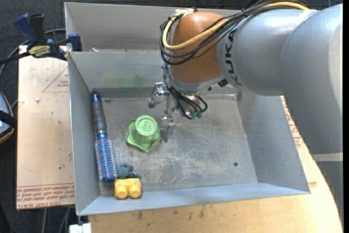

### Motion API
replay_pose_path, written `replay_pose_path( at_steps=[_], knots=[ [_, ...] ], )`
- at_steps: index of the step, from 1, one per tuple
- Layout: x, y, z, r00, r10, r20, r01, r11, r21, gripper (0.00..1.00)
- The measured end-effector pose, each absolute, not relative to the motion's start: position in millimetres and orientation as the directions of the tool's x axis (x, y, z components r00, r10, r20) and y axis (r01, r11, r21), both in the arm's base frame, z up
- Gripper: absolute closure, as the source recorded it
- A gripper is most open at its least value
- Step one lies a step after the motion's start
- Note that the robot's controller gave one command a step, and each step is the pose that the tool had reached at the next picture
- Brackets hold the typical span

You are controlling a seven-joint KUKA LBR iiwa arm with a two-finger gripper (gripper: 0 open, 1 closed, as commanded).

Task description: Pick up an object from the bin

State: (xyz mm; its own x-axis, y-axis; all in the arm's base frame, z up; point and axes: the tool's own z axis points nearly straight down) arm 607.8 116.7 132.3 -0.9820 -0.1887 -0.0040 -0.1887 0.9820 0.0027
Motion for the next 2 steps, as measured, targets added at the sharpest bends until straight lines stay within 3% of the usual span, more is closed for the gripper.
replay_pose_path(
  at_steps=[1,2],
  knots=[
    [591.4,169.9,79.6,-0.866,-0.5,-0.024,-0.5,0.866,-0.006,0.0],
    [591.7,169.7,80.1,-0.867,-0.499,-0.025,-0.499,0.867,-0.005,1.0]
  ],
)
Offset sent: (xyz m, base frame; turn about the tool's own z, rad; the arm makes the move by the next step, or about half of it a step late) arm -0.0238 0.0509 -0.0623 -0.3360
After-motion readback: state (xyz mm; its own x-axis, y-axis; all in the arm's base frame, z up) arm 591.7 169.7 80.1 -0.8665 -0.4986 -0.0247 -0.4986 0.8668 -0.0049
